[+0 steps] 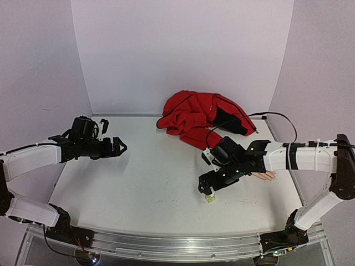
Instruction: Paint the nails
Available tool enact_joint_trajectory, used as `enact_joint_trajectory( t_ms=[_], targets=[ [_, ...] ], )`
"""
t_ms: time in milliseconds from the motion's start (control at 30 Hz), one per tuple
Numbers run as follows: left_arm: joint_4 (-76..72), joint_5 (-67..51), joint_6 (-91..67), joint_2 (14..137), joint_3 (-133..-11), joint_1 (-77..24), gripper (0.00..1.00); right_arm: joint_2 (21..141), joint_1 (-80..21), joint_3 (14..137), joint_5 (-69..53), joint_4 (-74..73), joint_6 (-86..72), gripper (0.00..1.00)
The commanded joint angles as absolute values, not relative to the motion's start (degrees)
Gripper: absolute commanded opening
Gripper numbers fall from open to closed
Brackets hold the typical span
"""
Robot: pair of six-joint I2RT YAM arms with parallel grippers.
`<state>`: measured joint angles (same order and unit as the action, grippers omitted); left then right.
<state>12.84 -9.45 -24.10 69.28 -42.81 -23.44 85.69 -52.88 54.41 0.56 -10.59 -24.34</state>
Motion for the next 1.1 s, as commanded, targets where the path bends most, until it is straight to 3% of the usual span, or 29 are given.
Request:
enact_joint_trajectory(
  t_ms=[0, 267, 1067],
  targets=[
    [12.0, -9.4, -25.3, 69.6, -46.4, -24.4, 0.99, 88.7, -53.9, 56.8, 5.3, -17.7, -29.0, 0.93],
    [11.9, -9.5, -25.6, 70.0, -46.3, -24.8, 1.00, 91.3, -54.3, 56.6, 5.7, -17.4, -31.9, 0.58],
    [12.4, -12.1, -28.6, 74.0, -48.5, -25.0, 0.99, 91.1, -55.9, 60.9, 10.5, -17.1, -32.5, 0.00]
  ],
)
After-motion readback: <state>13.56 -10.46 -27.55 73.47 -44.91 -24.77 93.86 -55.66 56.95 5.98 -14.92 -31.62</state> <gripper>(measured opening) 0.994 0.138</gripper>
